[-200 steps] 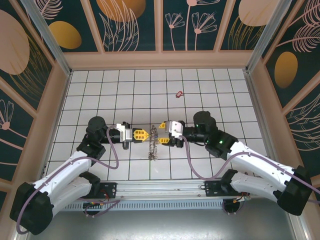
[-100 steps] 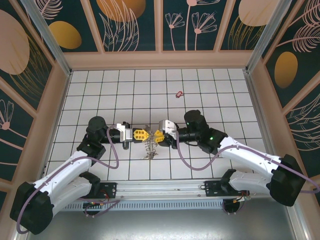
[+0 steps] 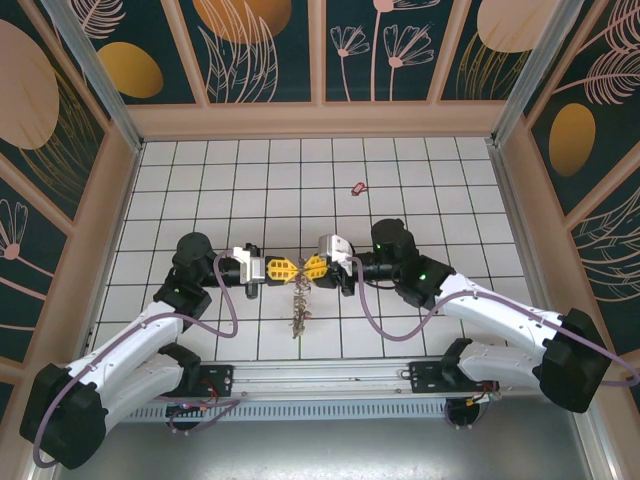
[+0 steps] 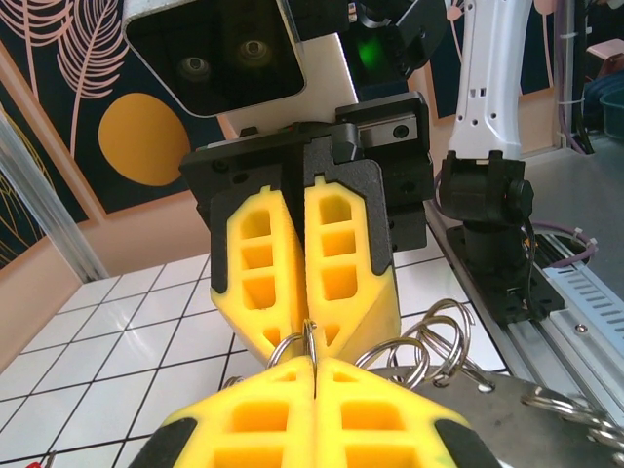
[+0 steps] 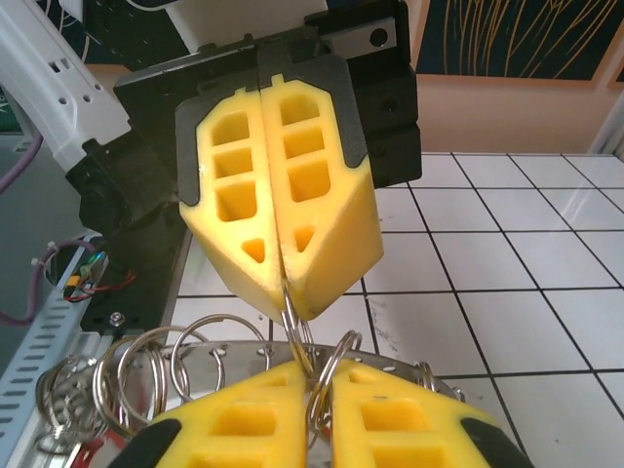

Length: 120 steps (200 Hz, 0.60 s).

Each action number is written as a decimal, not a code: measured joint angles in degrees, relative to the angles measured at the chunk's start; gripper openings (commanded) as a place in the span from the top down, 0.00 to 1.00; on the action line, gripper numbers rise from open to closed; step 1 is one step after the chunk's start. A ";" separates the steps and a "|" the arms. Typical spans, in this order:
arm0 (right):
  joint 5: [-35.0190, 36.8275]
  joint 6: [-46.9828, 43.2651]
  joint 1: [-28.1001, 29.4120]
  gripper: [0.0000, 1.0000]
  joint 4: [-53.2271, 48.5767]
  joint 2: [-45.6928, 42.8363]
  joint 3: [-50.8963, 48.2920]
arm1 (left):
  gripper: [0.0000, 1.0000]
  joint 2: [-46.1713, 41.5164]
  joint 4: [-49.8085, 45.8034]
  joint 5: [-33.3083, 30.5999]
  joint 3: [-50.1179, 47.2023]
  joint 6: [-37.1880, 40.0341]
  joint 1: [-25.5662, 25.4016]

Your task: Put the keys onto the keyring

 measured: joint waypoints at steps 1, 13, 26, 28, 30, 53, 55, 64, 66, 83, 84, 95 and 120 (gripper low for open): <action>0.00 0.00 0.00 0.87 -0.02 0.00 0.00 | 1.00 0.00 0.00 0.00 0.00 0.00 0.00; -0.02 -0.02 -0.02 0.82 -0.17 0.00 0.00 | 1.00 0.00 -0.04 0.00 0.00 0.02 0.00; -0.17 -0.02 -0.11 0.74 -0.48 0.00 0.02 | 1.00 0.00 -0.07 0.04 0.00 0.02 0.00; -0.15 0.20 -0.13 0.73 -0.55 0.00 0.02 | 1.00 0.00 -0.09 0.07 0.00 0.02 0.00; -0.15 0.37 -0.22 0.73 -0.68 0.00 0.02 | 1.00 0.00 -0.09 0.04 0.00 0.02 0.00; -0.13 0.50 -1.01 0.76 -0.87 0.07 0.02 | 1.00 0.00 -0.13 0.07 0.00 0.20 0.00; -0.13 0.46 -1.09 0.76 -0.90 0.07 0.02 | 1.00 0.00 -0.11 0.07 0.00 0.22 0.00; -0.13 0.52 -1.36 0.81 -1.01 0.07 0.02 | 1.00 0.00 -0.13 0.07 0.00 0.31 0.00; -0.13 0.68 -1.40 0.81 -1.05 0.07 0.02 | 1.00 0.00 -0.13 0.04 0.00 0.39 0.00; -0.20 0.55 -1.77 0.84 -1.05 0.07 0.02 | 1.00 0.00 -0.13 0.07 0.00 0.66 0.00; -0.20 0.57 -1.84 0.84 -1.09 0.07 0.02 | 1.00 0.00 -0.13 0.07 0.00 0.66 0.00; -0.26 0.63 -1.99 0.85 -1.09 0.07 0.02 | 1.00 0.00 -0.15 0.07 0.00 0.81 0.00; -0.92 1.29 -2.64 0.91 -1.14 0.07 0.04 | 1.00 0.31 -0.15 0.07 0.00 1.01 0.00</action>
